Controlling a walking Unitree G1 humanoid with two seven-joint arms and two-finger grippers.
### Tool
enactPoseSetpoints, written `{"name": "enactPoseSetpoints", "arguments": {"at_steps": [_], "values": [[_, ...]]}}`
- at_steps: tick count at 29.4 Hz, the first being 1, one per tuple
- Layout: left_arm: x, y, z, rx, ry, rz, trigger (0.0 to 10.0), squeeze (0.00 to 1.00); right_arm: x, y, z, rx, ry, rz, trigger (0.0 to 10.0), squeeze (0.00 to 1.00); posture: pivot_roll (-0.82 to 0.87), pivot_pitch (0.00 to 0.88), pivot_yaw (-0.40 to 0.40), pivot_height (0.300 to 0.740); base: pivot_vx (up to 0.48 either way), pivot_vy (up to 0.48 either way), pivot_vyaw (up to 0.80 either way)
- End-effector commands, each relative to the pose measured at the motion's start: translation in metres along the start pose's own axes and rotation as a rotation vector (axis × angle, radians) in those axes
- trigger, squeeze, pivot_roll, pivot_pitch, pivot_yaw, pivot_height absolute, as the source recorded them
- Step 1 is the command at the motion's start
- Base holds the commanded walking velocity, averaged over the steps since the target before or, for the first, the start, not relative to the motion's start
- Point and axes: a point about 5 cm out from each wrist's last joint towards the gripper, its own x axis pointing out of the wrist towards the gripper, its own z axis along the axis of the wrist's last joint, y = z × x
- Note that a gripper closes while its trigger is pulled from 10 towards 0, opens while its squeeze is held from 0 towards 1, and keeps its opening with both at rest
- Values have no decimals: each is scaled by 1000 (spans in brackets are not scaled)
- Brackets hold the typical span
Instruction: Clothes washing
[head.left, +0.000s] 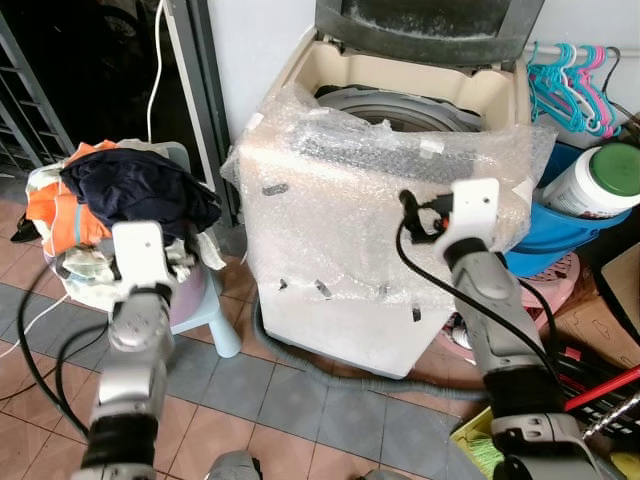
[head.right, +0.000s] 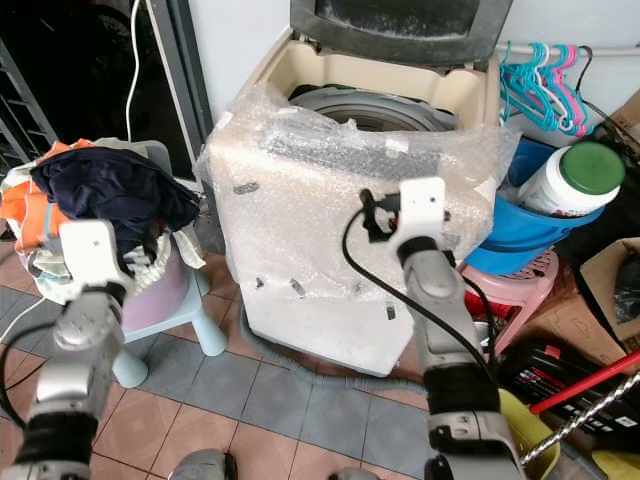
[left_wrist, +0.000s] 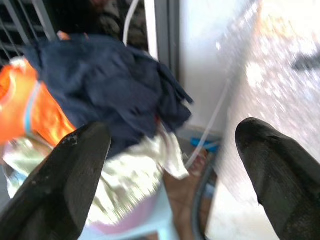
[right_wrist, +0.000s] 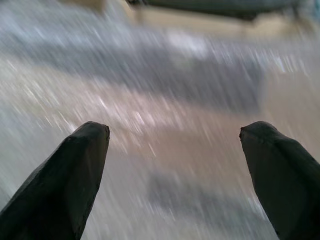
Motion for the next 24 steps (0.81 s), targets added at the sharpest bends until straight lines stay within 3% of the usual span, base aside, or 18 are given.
{"name": "enactPoseSetpoints", "arguments": {"at_steps": [1, 8, 14, 15, 17, 18, 20, 24], "values": [[0, -6, 11, 28, -35, -34, 10000, 0, -2, -7, -2, 8, 11, -26, 10000, 0, -20, 0, 1, 740, 0, 0, 0], [-15, -16, 22, 40, -114, -168, 10000, 0, -10, 14, 1, -19, -38, 37, 10000, 0, -3, 0, 3, 740, 0, 0, 0], [-48, -18, 20, 60, -129, -165, 10000, 0, -24, 6, -5, 1, -14, -4, 10000, 0, -12, 0, 21, 740, 0, 0, 0], [-48, -18, 20, 60, -129, -165, 10000, 0, -24, 6, -5, 1, -14, -4, 10000, 0, -12, 0, 21, 740, 0, 0, 0], [-58, -15, 14, 78, -104, -124, 10000, 0, -34, 5, -13, -69, 21, -32, 10000, 0, -15, 0, 15, 740, 0, 0, 0], [-60, -16, 12, 80, -99, -126, 10000, 0, -37, 4, -15, -100, 24, -48, 10000, 0, -15, 0, 15, 740, 0, 0, 0], [-61, -16, 12, 72, -104, -134, 10000, 0, -46, 3, -19, -30, 40, -47, 10000, 0, 0, 0, -27, 740, 0, 0, 0], [-52, -19, 33, 19, -188, -191, 10000, 0, -50, -5, -13, -41, 26, -93, 10000, 0, 9, 0, -32, 740, 0, 0, 0]]}}
